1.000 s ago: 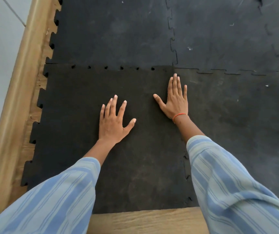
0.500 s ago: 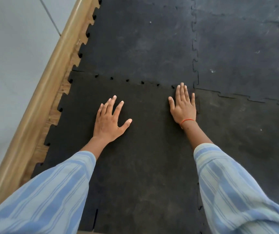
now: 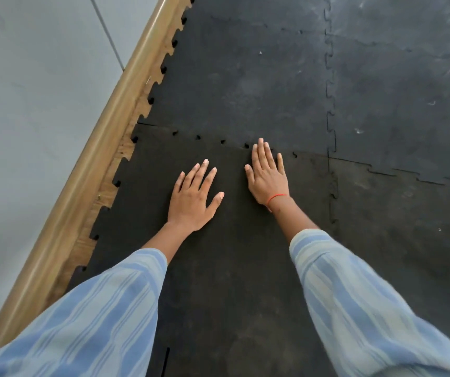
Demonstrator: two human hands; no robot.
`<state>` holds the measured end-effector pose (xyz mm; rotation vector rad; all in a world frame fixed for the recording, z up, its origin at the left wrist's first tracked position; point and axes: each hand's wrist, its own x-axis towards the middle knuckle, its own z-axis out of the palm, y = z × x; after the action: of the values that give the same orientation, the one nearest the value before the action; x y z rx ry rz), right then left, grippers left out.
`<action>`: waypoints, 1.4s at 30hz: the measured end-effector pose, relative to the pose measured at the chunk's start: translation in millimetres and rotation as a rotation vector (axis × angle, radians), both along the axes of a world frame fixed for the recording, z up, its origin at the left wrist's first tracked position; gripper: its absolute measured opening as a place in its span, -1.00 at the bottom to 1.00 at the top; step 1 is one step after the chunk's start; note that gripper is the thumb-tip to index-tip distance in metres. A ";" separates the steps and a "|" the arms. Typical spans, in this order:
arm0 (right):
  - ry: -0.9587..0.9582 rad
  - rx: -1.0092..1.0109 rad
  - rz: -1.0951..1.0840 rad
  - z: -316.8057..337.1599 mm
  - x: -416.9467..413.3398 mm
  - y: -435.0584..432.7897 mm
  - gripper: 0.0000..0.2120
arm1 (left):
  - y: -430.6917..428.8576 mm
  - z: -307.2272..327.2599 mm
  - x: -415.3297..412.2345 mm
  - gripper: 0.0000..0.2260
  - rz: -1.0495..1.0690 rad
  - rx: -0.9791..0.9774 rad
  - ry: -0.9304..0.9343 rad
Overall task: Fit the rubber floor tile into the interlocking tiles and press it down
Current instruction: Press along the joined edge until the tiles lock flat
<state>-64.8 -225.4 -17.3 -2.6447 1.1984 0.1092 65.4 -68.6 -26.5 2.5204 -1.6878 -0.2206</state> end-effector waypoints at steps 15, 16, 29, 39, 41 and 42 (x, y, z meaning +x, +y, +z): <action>0.054 0.083 -0.044 -2.5 5.1 -1.2 -0.46 | -83.6 20.2 40.6 -0.43 -0.126 0.341 0.125; 0.085 0.125 -0.042 2.2 6.9 -3.9 -0.45 | -86.5 25.5 40.7 -0.42 -0.123 0.379 0.136; 0.101 0.119 -0.010 5.3 4.0 1.9 -0.46 | -88.7 27.1 27.5 -0.50 -0.233 0.387 0.136; 0.071 0.054 -0.320 0.2 -64.6 -8.8 -0.25 | -33.3 21.1 92.0 -0.21 0.165 0.307 0.063; 0.053 -0.001 -0.336 -4.0 -68.9 -11.3 -0.22 | -27.8 19.6 102.3 -0.16 0.211 0.321 0.035; 0.037 -0.031 -0.352 -5.8 -67.3 -11.9 -0.21 | -28.5 18.2 102.7 -0.16 0.218 0.304 0.023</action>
<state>-132.1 -237.3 -23.1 -2.4197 1.6671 0.0779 168.1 -97.1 -8.3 2.8785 -1.4510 -0.5192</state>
